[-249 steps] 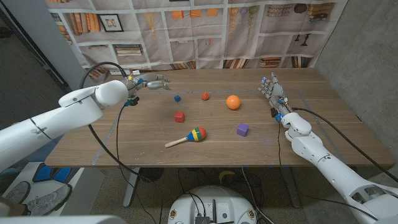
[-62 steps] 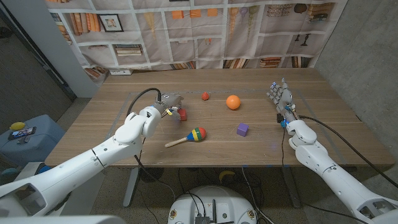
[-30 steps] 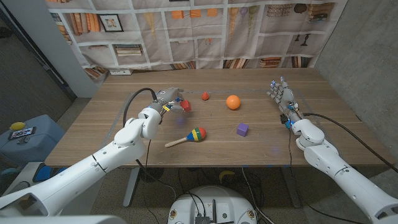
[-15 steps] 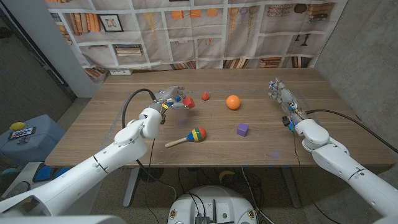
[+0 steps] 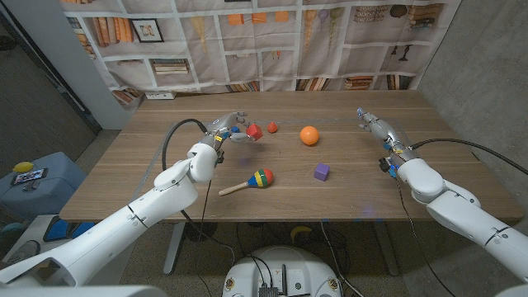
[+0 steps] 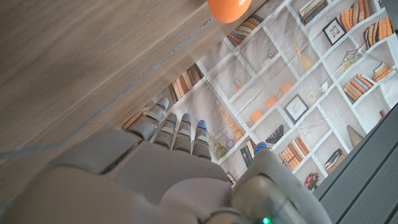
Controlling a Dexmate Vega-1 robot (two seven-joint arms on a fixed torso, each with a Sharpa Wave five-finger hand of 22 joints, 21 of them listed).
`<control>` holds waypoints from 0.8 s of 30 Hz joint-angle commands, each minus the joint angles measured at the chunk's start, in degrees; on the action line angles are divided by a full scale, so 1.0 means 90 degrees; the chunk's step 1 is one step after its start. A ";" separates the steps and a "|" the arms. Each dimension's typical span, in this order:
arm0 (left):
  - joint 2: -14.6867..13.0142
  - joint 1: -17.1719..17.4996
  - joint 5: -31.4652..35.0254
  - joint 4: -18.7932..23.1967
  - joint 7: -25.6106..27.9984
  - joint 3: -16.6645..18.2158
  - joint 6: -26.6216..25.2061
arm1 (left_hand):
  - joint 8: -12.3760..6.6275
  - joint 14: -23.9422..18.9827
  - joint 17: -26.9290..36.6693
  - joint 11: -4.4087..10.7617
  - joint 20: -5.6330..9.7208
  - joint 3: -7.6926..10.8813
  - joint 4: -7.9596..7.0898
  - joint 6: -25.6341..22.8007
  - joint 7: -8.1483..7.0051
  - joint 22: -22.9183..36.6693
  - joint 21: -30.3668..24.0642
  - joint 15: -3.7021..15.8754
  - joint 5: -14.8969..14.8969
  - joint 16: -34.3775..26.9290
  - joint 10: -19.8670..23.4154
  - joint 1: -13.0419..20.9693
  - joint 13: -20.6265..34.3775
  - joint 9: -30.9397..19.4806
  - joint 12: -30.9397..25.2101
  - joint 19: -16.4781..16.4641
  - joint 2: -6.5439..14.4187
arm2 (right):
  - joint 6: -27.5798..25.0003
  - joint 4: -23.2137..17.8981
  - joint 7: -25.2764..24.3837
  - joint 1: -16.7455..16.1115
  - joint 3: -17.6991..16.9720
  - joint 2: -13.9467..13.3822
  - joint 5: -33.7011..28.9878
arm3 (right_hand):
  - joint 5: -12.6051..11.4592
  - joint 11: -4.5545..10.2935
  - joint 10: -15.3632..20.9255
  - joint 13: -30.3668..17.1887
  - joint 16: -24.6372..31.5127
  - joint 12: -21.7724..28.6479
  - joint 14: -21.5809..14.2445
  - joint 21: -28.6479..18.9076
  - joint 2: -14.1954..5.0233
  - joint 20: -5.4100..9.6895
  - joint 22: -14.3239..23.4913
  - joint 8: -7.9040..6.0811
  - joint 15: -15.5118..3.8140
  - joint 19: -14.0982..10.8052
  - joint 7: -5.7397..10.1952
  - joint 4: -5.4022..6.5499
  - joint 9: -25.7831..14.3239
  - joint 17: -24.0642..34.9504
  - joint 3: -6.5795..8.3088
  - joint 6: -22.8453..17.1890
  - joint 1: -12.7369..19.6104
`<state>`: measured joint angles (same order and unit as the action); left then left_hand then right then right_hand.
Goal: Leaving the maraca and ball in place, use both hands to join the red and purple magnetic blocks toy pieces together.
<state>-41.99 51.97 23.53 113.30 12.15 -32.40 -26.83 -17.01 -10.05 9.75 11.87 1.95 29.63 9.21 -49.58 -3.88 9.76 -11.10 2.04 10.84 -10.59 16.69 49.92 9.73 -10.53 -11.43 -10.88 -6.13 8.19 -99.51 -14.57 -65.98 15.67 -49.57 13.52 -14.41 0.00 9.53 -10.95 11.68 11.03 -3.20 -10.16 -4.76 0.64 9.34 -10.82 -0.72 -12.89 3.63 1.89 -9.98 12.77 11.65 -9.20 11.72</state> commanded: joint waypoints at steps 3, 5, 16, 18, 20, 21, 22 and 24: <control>0.0182 0.0056 -0.0957 -0.0193 0.0560 0.0172 0.0633 | -0.0024 -0.0041 0.0007 0.0005 -0.0023 -0.0029 0.0004 -0.0638 -0.0203 0.0010 0.0009 0.0514 0.0030 0.0002 0.0046 0.0005 0.0034 -0.0018 0.0005 -0.0028 0.0085 | -0.0993 -0.1239 -0.0360 -0.0665 -0.0319 -0.0800 -0.0958 | 0.0037 -0.0003 -0.0065 -0.0008 0.0011 0.0000 0.0000 -0.0041 0.0041 -0.0010 0.0017 -0.0040 0.0021 -0.0029 0.0090 -0.0143 -0.0045 -0.0016 0.0029 -0.0032 0.0203; 0.0168 0.0072 -0.1031 -0.0202 0.0599 0.0185 0.0732 | -0.0021 -0.0045 0.0007 0.0004 -0.0023 -0.0035 0.0003 -0.0654 -0.0201 0.0011 0.0009 0.0513 0.0033 0.0002 0.0057 0.0003 0.0034 -0.0019 0.0004 -0.0031 0.0095 | -0.1247 -0.1469 -0.0382 -0.0764 -0.0376 -0.0898 -0.1068 | 0.0052 -0.0015 -0.0083 -0.0011 0.0009 -0.0002 0.0007 -0.0035 0.0069 -0.0023 0.0017 -0.0037 0.0065 -0.0008 0.0097 -0.0203 -0.0050 -0.0023 0.0042 -0.0016 0.0259; 0.0307 0.0222 -0.1672 -0.0452 0.0894 0.0395 0.1389 | 0.0021 -0.0038 0.0008 0.0007 -0.0007 -0.0058 0.0000 -0.0637 -0.0194 0.0013 -0.0001 0.0509 0.0044 0.0007 0.0072 -0.0004 0.0034 -0.0022 0.0011 -0.0059 0.0130 | -0.2232 -0.2465 -0.0331 -0.1279 -0.0702 -0.1410 -0.1636 | 0.0129 -0.0045 -0.0150 -0.0024 -0.0006 -0.0002 0.0071 -0.0031 0.0189 -0.0080 0.0017 -0.0084 0.0134 0.0036 0.0167 -0.0476 -0.0071 -0.0044 0.0102 -0.0076 0.0529; 0.0361 0.0238 -0.1758 -0.0519 0.0980 0.0423 0.1498 | 0.0029 -0.0036 0.0008 0.0006 0.0001 -0.0063 0.0000 -0.0637 -0.0188 0.0014 -0.0003 0.0510 0.0046 0.0009 0.0076 -0.0005 0.0035 -0.0022 0.0012 -0.0064 0.0138 | -0.2351 -0.2571 -0.0277 -0.1326 -0.0747 -0.1471 -0.1697 | 0.0151 -0.0044 -0.0162 -0.0027 -0.0004 -0.0001 0.0075 -0.0033 0.0215 -0.0098 0.0017 -0.0091 0.0133 0.0038 0.0174 -0.0552 -0.0076 -0.0048 0.0124 -0.0077 0.0611; 0.0379 0.0238 -0.1793 -0.0570 0.1039 0.0428 0.1597 | 0.0042 -0.0035 0.0008 0.0005 -0.0004 -0.0068 -0.0001 -0.0623 -0.0178 0.0014 -0.0004 0.0507 0.0049 0.0009 0.0082 -0.0005 0.0035 -0.0023 0.0012 -0.0070 0.0147 | -0.2467 -0.2680 -0.0224 -0.1377 -0.0794 -0.1525 -0.1751 | 0.0179 -0.0028 -0.0175 -0.0030 -0.0001 0.0001 0.0079 -0.0032 0.0240 -0.0124 0.0018 -0.0099 0.0146 0.0050 0.0172 -0.0640 -0.0082 -0.0051 0.0152 -0.0076 0.0709; 0.0410 0.0247 -0.1853 -0.0606 0.1071 0.0447 0.1673 | 0.0044 -0.0035 0.0008 0.0005 -0.0005 -0.0069 0.0000 -0.0626 -0.0179 0.0014 -0.0005 0.0508 0.0050 0.0010 0.0083 -0.0005 0.0035 -0.0023 0.0013 -0.0073 0.0149 | -0.2556 -0.2748 -0.0202 -0.1397 -0.0808 -0.1554 -0.1796 | 0.0198 -0.0039 -0.0176 -0.0033 -0.0002 0.0005 0.0089 -0.0034 0.0252 -0.0155 0.0019 -0.0102 0.0177 0.0051 0.0158 -0.0695 -0.0086 -0.0054 0.0171 -0.0073 0.0770; 0.0435 0.0254 -0.1913 -0.0652 0.1094 0.0462 0.1773 | 0.0046 -0.0038 0.0008 0.0005 -0.0006 -0.0071 0.0000 -0.0626 -0.0181 0.0014 -0.0005 0.0507 0.0050 0.0009 0.0085 -0.0006 0.0035 -0.0023 0.0012 -0.0074 0.0151 | -0.2601 -0.2800 -0.0179 -0.1415 -0.0814 -0.1602 -0.1867 | 0.0207 -0.0046 -0.0178 -0.0034 -0.0004 0.0006 0.0096 -0.0037 0.0258 -0.0173 0.0019 -0.0104 0.0192 0.0047 0.0153 -0.0720 -0.0088 -0.0054 0.0179 -0.0072 0.0797; 0.0500 0.0268 -0.2045 -0.0727 0.1130 0.0492 0.1912 | 0.0054 -0.0039 0.0008 0.0006 -0.0002 -0.0075 0.0000 -0.0626 -0.0179 0.0015 -0.0005 0.0506 0.0052 0.0009 0.0087 -0.0006 0.0035 -0.0024 0.0014 -0.0075 0.0159 | -0.2725 -0.2911 -0.0091 -0.1431 -0.0826 -0.1709 -0.1988 | 0.0234 -0.0056 -0.0197 -0.0037 -0.0001 0.0004 0.0101 -0.0039 0.0277 -0.0203 0.0020 -0.0103 0.0231 0.0046 0.0160 -0.0787 -0.0092 -0.0056 0.0200 -0.0053 0.0870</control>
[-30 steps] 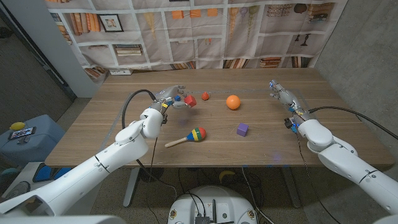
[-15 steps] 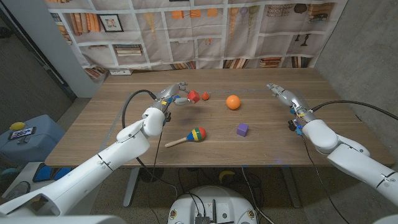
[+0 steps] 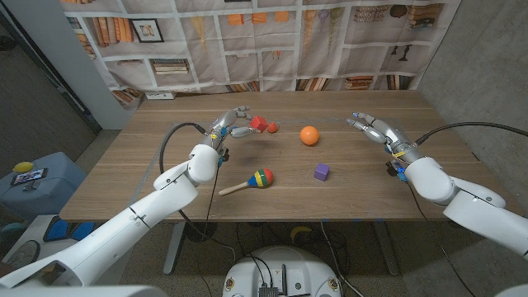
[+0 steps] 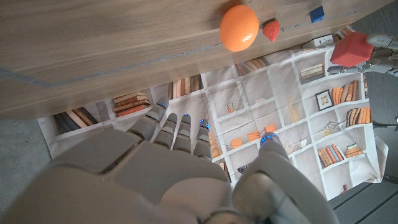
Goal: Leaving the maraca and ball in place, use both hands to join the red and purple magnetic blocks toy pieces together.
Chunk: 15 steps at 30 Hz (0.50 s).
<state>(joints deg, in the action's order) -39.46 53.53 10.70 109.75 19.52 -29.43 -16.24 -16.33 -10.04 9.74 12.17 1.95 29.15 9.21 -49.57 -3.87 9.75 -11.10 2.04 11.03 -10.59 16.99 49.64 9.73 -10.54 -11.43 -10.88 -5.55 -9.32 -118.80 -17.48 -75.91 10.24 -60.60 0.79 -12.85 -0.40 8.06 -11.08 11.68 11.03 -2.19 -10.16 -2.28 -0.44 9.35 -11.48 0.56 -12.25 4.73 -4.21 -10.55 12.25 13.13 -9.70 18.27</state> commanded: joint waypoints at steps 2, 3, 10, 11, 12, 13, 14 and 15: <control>0.0273 0.0102 -0.0764 -0.0416 0.0317 0.0191 0.0894 | -0.0012 -0.0038 0.0009 -0.0027 0.0001 -0.0026 0.0000 -0.0621 -0.0172 0.0017 -0.0007 0.0502 0.0033 0.0009 0.0055 0.0026 0.0035 -0.0025 0.0017 -0.0081 0.0103 | -0.0894 -0.0856 0.0333 -0.0341 -0.0242 -0.0587 -0.0671 | 0.0110 0.0002 -0.0073 -0.0029 0.0000 -0.0001 0.0009 -0.0043 0.0019 -0.0132 0.0021 -0.0030 0.0099 -0.0024 0.0107 -0.0239 -0.0037 0.0000 0.0090 0.0039 0.0299; 0.0297 0.0108 -0.0821 -0.0450 0.0326 0.0201 0.0954 | -0.0006 -0.0039 0.0009 -0.0027 -0.0005 -0.0029 0.0000 -0.0620 -0.0166 0.0017 -0.0012 0.0501 0.0036 0.0010 0.0055 0.0026 0.0036 -0.0025 0.0018 -0.0093 0.0110 | -0.1009 -0.0916 0.0400 -0.0328 -0.0223 -0.0657 -0.0751 | 0.0124 0.0005 -0.0097 -0.0030 0.0002 -0.0006 0.0012 -0.0045 0.0025 -0.0149 0.0021 -0.0034 0.0100 -0.0028 0.0139 -0.0283 -0.0039 -0.0001 0.0108 0.0044 0.0353; 0.0457 0.0142 -0.1167 -0.0652 0.0384 0.0263 0.1354 | 0.0014 -0.0044 0.0010 -0.0029 0.0010 -0.0042 0.0002 -0.0634 -0.0164 0.0019 -0.0018 0.0499 0.0045 0.0009 0.0076 0.0029 0.0036 -0.0028 0.0017 -0.0117 0.0138 | -0.1505 -0.1223 0.0790 -0.0245 -0.0099 -0.1125 -0.1241 | 0.0159 0.0009 -0.0157 -0.0038 -0.0005 -0.0012 0.0066 -0.0045 0.0043 -0.0217 0.0022 -0.0055 0.0152 -0.0018 0.0214 -0.0466 -0.0052 -0.0003 0.0200 0.0057 0.0602; 0.0494 0.0151 -0.1220 -0.0685 0.0408 0.0276 0.1406 | 0.0019 -0.0045 0.0010 -0.0031 0.0010 -0.0044 0.0002 -0.0630 -0.0158 0.0020 -0.0019 0.0496 0.0046 0.0009 0.0083 0.0029 0.0036 -0.0028 0.0016 -0.0120 0.0141 | -0.1556 -0.1259 0.0834 -0.0241 -0.0099 -0.1156 -0.1268 | 0.0160 0.0010 -0.0162 -0.0039 -0.0004 -0.0011 0.0069 -0.0045 0.0044 -0.0226 0.0022 -0.0064 0.0154 -0.0017 0.0236 -0.0490 -0.0053 -0.0003 0.0215 0.0046 0.0640; 0.0542 0.0164 -0.1285 -0.0708 0.0440 0.0295 0.1438 | 0.0024 -0.0044 0.0010 -0.0033 0.0022 -0.0047 0.0002 -0.0630 -0.0159 0.0020 -0.0024 0.0498 0.0047 0.0009 0.0091 0.0030 0.0037 -0.0029 0.0014 -0.0133 0.0147 | -0.1636 -0.1308 0.0899 -0.0223 -0.0090 -0.1192 -0.1294 | 0.0160 0.0011 -0.0161 -0.0041 -0.0002 -0.0006 0.0074 -0.0045 0.0042 -0.0224 0.0022 -0.0074 0.0163 -0.0016 0.0275 -0.0525 -0.0056 -0.0004 0.0239 0.0033 0.0700; 0.0558 0.0166 -0.1333 -0.0754 0.0433 0.0300 0.1535 | 0.0029 -0.0049 0.0010 -0.0032 0.0022 -0.0050 0.0003 -0.0631 -0.0139 0.0020 -0.0024 0.0494 0.0049 0.0007 0.0096 0.0031 0.0037 -0.0029 0.0014 -0.0136 0.0152 | -0.1764 -0.1379 0.0990 -0.0187 -0.0060 -0.1243 -0.1341 | 0.0160 0.0010 -0.0164 -0.0042 -0.0002 -0.0003 0.0085 -0.0046 0.0042 -0.0240 0.0023 -0.0086 0.0189 -0.0016 0.0299 -0.0561 -0.0058 -0.0004 0.0265 0.0017 0.0764; 0.0595 0.0176 -0.1377 -0.0773 0.0464 0.0313 0.1562 | 0.0034 -0.0049 0.0010 -0.0030 0.0019 -0.0051 0.0003 -0.0627 -0.0146 0.0021 -0.0024 0.0490 0.0051 0.0007 0.0097 0.0032 0.0037 -0.0030 0.0015 -0.0136 0.0157 | -0.1922 -0.1460 0.1092 -0.0144 -0.0025 -0.1287 -0.1378 | 0.0161 0.0007 -0.0178 -0.0043 -0.0006 -0.0007 0.0100 -0.0046 0.0045 -0.0253 0.0023 -0.0097 0.0204 -0.0012 0.0276 -0.0577 -0.0060 -0.0004 0.0276 -0.0001 0.0796; 0.0623 0.0185 -0.1415 -0.0771 0.0490 0.0325 0.1548 | 0.0038 -0.0059 0.0010 -0.0028 0.0015 -0.0054 0.0004 -0.0628 -0.0145 0.0021 -0.0025 0.0491 0.0052 0.0004 0.0095 0.0033 0.0037 -0.0030 0.0017 -0.0141 0.0162 | -0.1944 -0.1495 0.1163 -0.0130 -0.0017 -0.1353 -0.1398 | 0.0164 0.0006 -0.0216 -0.0045 -0.0012 -0.0017 0.0129 -0.0043 0.0059 -0.0275 0.0024 -0.0097 0.0229 -0.0003 0.0237 -0.0606 -0.0063 -0.0004 0.0294 0.0010 0.0852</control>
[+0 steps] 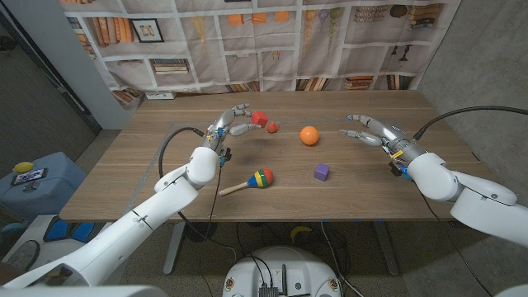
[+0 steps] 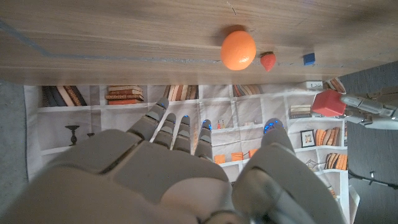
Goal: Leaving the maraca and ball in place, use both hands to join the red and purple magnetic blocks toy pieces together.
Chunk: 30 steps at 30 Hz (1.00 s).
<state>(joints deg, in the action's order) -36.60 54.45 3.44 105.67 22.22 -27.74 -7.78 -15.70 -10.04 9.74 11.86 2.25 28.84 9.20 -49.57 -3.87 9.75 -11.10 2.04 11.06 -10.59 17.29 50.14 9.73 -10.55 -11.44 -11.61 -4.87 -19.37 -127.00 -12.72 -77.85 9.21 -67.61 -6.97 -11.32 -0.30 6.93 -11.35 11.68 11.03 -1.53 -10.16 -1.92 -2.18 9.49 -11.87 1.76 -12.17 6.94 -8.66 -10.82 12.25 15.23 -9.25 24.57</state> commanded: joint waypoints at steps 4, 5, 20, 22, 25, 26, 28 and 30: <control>0.0335 0.0085 -0.0712 -0.0408 0.0186 0.0148 0.0789 | -0.0023 -0.0064 0.0010 0.0007 -0.0014 -0.0027 0.0006 -0.0646 -0.0137 0.0022 -0.0029 0.0488 0.0053 0.0004 0.0067 -0.0020 0.0037 -0.0031 0.0019 -0.0075 0.0102 | -0.1192 -0.0830 0.0953 0.0223 0.0194 -0.0711 -0.0567 | 0.0007 -0.0005 -0.0238 -0.0021 -0.0028 -0.0049 0.0153 -0.0036 0.0099 -0.0190 0.0012 -0.0028 0.0225 0.0032 -0.0036 -0.0156 -0.0044 0.0003 0.0085 0.0061 0.0275; 0.0365 0.0093 -0.0755 -0.0424 0.0207 0.0160 0.0807 | -0.0021 -0.0064 0.0010 0.0006 -0.0014 -0.0029 0.0007 -0.0648 -0.0134 0.0023 -0.0029 0.0492 0.0054 0.0004 0.0070 -0.0020 0.0038 -0.0032 0.0019 -0.0075 0.0106 | -0.1236 -0.0877 0.1033 0.0260 0.0223 -0.0767 -0.0580 | 0.0008 -0.0018 -0.0265 -0.0023 -0.0024 -0.0050 0.0160 -0.0032 0.0118 -0.0220 0.0013 -0.0016 0.0231 0.0051 -0.0032 -0.0160 -0.0047 0.0006 0.0090 0.0102 0.0299; 0.0509 0.0020 -0.1057 -0.0729 0.0105 0.0133 0.1244 | 0.0036 -0.0075 0.0010 0.0004 0.0002 -0.0065 0.0013 -0.0651 -0.0101 0.0026 -0.0028 0.0485 0.0067 0.0007 0.0094 -0.0014 0.0039 -0.0038 0.0024 -0.0095 0.0156 | -0.3060 -0.1809 0.2247 0.1484 0.1575 -0.0822 -0.1273 | -0.0061 -0.0206 -0.0607 -0.0054 -0.0027 -0.0053 0.0418 -0.0009 0.0296 -0.0627 0.0021 0.0019 0.0609 0.0281 -0.0144 -0.0122 -0.0100 0.0061 0.0108 0.0376 0.0402; 0.0507 0.0003 -0.1105 -0.0755 0.0048 0.0128 0.1286 | 0.0040 -0.0073 0.0010 0.0002 0.0003 -0.0069 0.0013 -0.0656 -0.0103 0.0026 -0.0027 0.0484 0.0068 0.0008 0.0100 -0.0013 0.0039 -0.0039 0.0023 -0.0095 0.0160 | -0.3338 -0.1913 0.2483 0.1721 0.1862 -0.0761 -0.1461 | -0.0083 -0.0229 -0.0665 -0.0059 -0.0028 -0.0059 0.0446 -0.0015 0.0319 -0.0662 0.0021 0.0034 0.0622 0.0289 -0.0165 -0.0130 -0.0108 0.0065 0.0117 0.0446 0.0428; 0.0533 -0.0025 -0.1194 -0.0794 -0.0005 0.0128 0.1308 | 0.0055 -0.0073 0.0010 0.0003 -0.0002 -0.0078 0.0014 -0.0652 -0.0108 0.0026 -0.0027 0.0482 0.0070 0.0009 0.0104 -0.0014 0.0039 -0.0040 0.0025 -0.0098 0.0170 | -0.3755 -0.2033 0.2936 0.2147 0.2400 -0.0644 -0.1895 | -0.0101 -0.0245 -0.0713 -0.0066 -0.0032 -0.0059 0.0480 -0.0019 0.0348 -0.0707 0.0021 0.0031 0.0641 0.0296 -0.0175 -0.0144 -0.0118 0.0068 0.0127 0.0481 0.0467; 0.0525 -0.0042 -0.1218 -0.0820 -0.0055 0.0119 0.1339 | 0.0057 -0.0070 0.0010 0.0005 -0.0005 -0.0080 0.0014 -0.0652 -0.0112 0.0026 -0.0025 0.0480 0.0070 0.0011 0.0102 -0.0014 0.0039 -0.0040 0.0027 -0.0095 0.0172 | -0.3895 -0.2059 0.3047 0.2253 0.2546 -0.0585 -0.2015 | -0.0105 -0.0256 -0.0732 -0.0068 -0.0030 -0.0061 0.0483 -0.0020 0.0357 -0.0712 0.0020 0.0028 0.0665 0.0300 -0.0177 -0.0148 -0.0122 0.0069 0.0129 0.0487 0.0479; 0.0523 -0.0067 -0.1258 -0.0846 -0.0107 0.0108 0.1346 | 0.0066 -0.0067 0.0010 0.0007 -0.0005 -0.0086 0.0015 -0.0650 -0.0116 0.0027 -0.0024 0.0475 0.0071 0.0013 0.0096 -0.0014 0.0039 -0.0041 0.0031 -0.0093 0.0177 | -0.4130 -0.2103 0.3317 0.2493 0.2879 -0.0495 -0.2314 | -0.0110 -0.0269 -0.0750 -0.0072 -0.0030 -0.0057 0.0496 -0.0021 0.0377 -0.0730 0.0020 0.0021 0.0688 0.0306 -0.0183 -0.0153 -0.0128 0.0071 0.0133 0.0495 0.0497; 0.0543 -0.0095 -0.1330 -0.0903 -0.0173 0.0097 0.1390 | 0.0070 -0.0064 0.0010 0.0006 -0.0002 -0.0091 0.0015 -0.0658 -0.0114 0.0027 -0.0023 0.0482 0.0072 0.0014 0.0100 -0.0015 0.0039 -0.0042 0.0031 -0.0093 0.0181 | -0.4335 -0.2133 0.3584 0.2716 0.3203 -0.0405 -0.2642 | -0.0114 -0.0286 -0.0764 -0.0076 -0.0027 -0.0054 0.0502 -0.0024 0.0395 -0.0742 0.0020 0.0014 0.0687 0.0306 -0.0207 -0.0156 -0.0133 0.0073 0.0133 0.0497 0.0509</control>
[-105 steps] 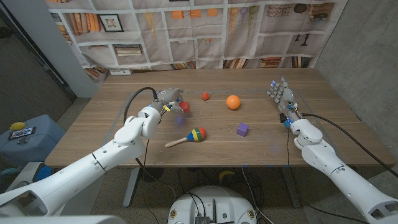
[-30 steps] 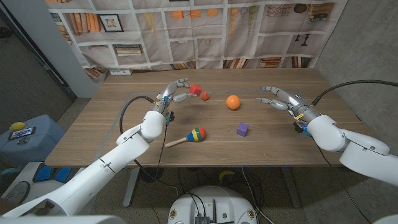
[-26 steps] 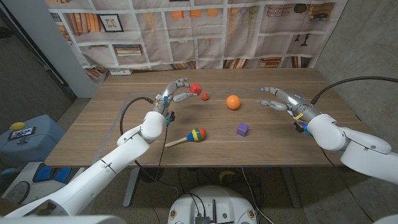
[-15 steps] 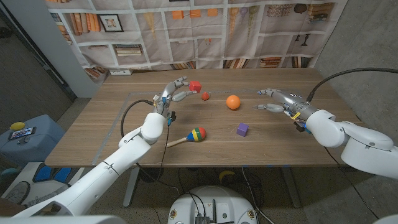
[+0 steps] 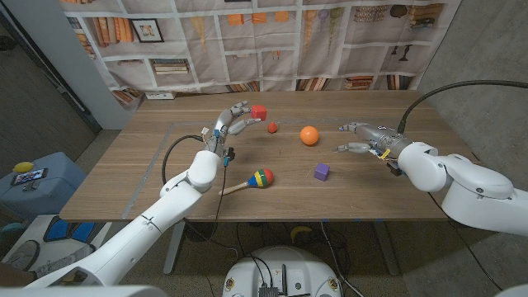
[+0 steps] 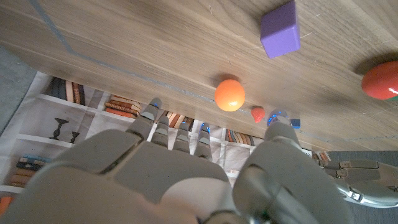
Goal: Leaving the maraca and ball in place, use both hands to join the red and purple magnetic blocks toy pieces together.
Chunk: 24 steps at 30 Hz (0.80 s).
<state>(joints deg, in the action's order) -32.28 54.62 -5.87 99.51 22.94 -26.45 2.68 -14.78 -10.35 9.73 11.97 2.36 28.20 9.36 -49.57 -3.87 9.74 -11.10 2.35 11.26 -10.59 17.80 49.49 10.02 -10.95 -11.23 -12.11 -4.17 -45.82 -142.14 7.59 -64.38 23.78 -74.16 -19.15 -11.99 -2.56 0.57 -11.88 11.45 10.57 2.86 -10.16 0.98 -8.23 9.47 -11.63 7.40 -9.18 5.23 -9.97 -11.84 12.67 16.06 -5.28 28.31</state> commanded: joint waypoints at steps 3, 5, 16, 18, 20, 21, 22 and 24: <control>0.0099 -0.0154 -0.0414 -0.0310 -0.0353 -0.0060 0.0295 | -0.0017 -0.0026 0.0011 -0.0007 -0.0017 -0.0029 -0.0001 -0.0651 -0.0100 0.0028 -0.0022 0.0440 0.0052 0.0016 0.0052 0.0057 0.0008 0.0003 0.0006 -0.0036 0.0112 | -0.1601 -0.0454 0.1736 0.1515 0.1989 0.0439 -0.1715 | -0.0042 -0.0057 -0.0096 -0.0024 0.0006 -0.0002 0.0019 -0.0027 0.0109 -0.0085 0.0022 -0.0033 0.0061 -0.0020 -0.0053 -0.0008 -0.0030 0.0032 0.0038 0.0042 0.0104; 0.0102 -0.0186 -0.0477 -0.0356 -0.0436 -0.0079 0.0313 | -0.0008 -0.0027 0.0011 -0.0007 -0.0016 -0.0034 -0.0001 -0.0648 -0.0111 0.0029 -0.0021 0.0439 0.0053 0.0015 0.0054 0.0057 0.0008 0.0002 0.0007 -0.0037 0.0116 | -0.1698 -0.0452 0.2004 0.1670 0.2197 0.0502 -0.1971 | -0.0044 -0.0075 -0.0122 -0.0028 0.0009 -0.0003 0.0024 -0.0028 0.0126 -0.0100 0.0022 -0.0039 0.0066 -0.0014 -0.0075 -0.0006 -0.0037 0.0035 0.0037 0.0048 0.0108; 0.0085 -0.0281 -0.0651 -0.0480 -0.0661 -0.0150 0.0327 | 0.0024 -0.0022 0.0011 -0.0018 -0.0023 -0.0061 -0.0001 -0.0650 -0.0093 0.0030 -0.0018 0.0427 0.0056 0.0018 0.0081 0.0051 0.0009 -0.0002 0.0004 -0.0035 0.0139 | -0.1800 -0.0259 0.3199 0.2073 0.2880 0.0923 -0.3386 | -0.0086 -0.0169 -0.0220 -0.0049 0.0022 0.0013 0.0065 -0.0035 0.0147 -0.0127 0.0023 -0.0113 0.0133 0.0006 -0.0122 0.0001 -0.0078 0.0049 0.0075 -0.0017 0.0188; 0.0077 -0.0293 -0.0655 -0.0485 -0.0676 -0.0164 0.0312 | 0.0030 -0.0027 0.0011 -0.0016 -0.0021 -0.0065 -0.0002 -0.0647 -0.0098 0.0030 -0.0017 0.0420 0.0057 0.0016 0.0078 0.0049 0.0009 -0.0002 0.0006 -0.0034 0.0143 | -0.1773 -0.0181 0.3390 0.2082 0.2934 0.1030 -0.3617 | -0.0095 -0.0171 -0.0228 -0.0053 0.0029 0.0019 0.0057 -0.0038 0.0144 -0.0134 0.0023 -0.0130 0.0135 0.0005 -0.0123 -0.0003 -0.0085 0.0051 0.0089 -0.0039 0.0214; 0.0088 -0.0303 -0.0681 -0.0492 -0.0685 -0.0173 0.0296 | 0.0036 -0.0028 0.0012 -0.0018 -0.0024 -0.0071 -0.0003 -0.0652 -0.0093 0.0030 -0.0016 0.0412 0.0057 0.0015 0.0082 0.0046 0.0009 -0.0003 0.0006 -0.0032 0.0150 | -0.1726 -0.0099 0.3551 0.2061 0.2948 0.1139 -0.3784 | -0.0104 -0.0187 -0.0238 -0.0057 0.0033 0.0023 0.0058 -0.0038 0.0142 -0.0129 0.0023 -0.0144 0.0135 0.0008 -0.0121 -0.0009 -0.0092 0.0052 0.0104 -0.0053 0.0247; 0.0086 -0.0311 -0.0686 -0.0494 -0.0696 -0.0181 0.0286 | 0.0039 -0.0031 0.0012 -0.0020 -0.0024 -0.0072 -0.0003 -0.0651 -0.0095 0.0030 -0.0017 0.0413 0.0057 0.0014 0.0086 0.0046 0.0009 -0.0004 0.0005 -0.0034 0.0151 | -0.1695 -0.0057 0.3624 0.2049 0.2955 0.1195 -0.3874 | -0.0110 -0.0192 -0.0243 -0.0059 0.0036 0.0026 0.0055 -0.0040 0.0141 -0.0130 0.0023 -0.0154 0.0139 0.0008 -0.0130 -0.0012 -0.0096 0.0053 0.0113 -0.0065 0.0265; 0.0070 -0.0326 -0.0667 -0.0514 -0.0726 -0.0200 0.0317 | 0.0042 -0.0029 0.0012 -0.0017 -0.0026 -0.0075 -0.0004 -0.0650 -0.0091 0.0030 -0.0016 0.0406 0.0058 0.0015 0.0081 0.0045 0.0009 -0.0004 0.0008 -0.0033 0.0154 | -0.1705 -0.0013 0.3759 0.2061 0.2990 0.1270 -0.4022 | -0.0112 -0.0196 -0.0248 -0.0060 0.0036 0.0026 0.0059 -0.0040 0.0141 -0.0130 0.0023 -0.0158 0.0136 0.0009 -0.0128 -0.0013 -0.0098 0.0053 0.0116 -0.0071 0.0272; 0.0073 -0.0335 -0.0680 -0.0508 -0.0729 -0.0208 0.0291 | 0.0047 -0.0036 0.0012 -0.0016 -0.0020 -0.0080 -0.0004 -0.0655 -0.0092 0.0031 -0.0016 0.0419 0.0058 0.0013 0.0084 0.0043 0.0009 -0.0005 0.0008 -0.0034 0.0159 | -0.1633 0.0048 0.3831 0.1992 0.2946 0.1364 -0.4142 | -0.0118 -0.0197 -0.0257 -0.0062 0.0037 0.0029 0.0062 -0.0039 0.0144 -0.0127 0.0023 -0.0173 0.0139 0.0015 -0.0131 -0.0015 -0.0104 0.0054 0.0125 -0.0092 0.0292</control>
<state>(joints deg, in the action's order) -31.54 52.39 -11.09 95.67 17.66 -27.62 5.37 -14.00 -10.35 9.73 11.76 2.35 27.82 9.30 -49.57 -3.87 9.73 -11.10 2.35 11.50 -10.59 18.00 50.01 10.01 -10.76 -11.25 -12.11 -3.64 -60.71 -144.26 33.16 -47.48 47.17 -66.44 -45.92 -12.73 -4.09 -1.57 -12.15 11.46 10.58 3.58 -10.16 2.15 -8.92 9.46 -12.53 8.10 -9.09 3.90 -10.14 -12.62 12.93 16.74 -5.42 30.12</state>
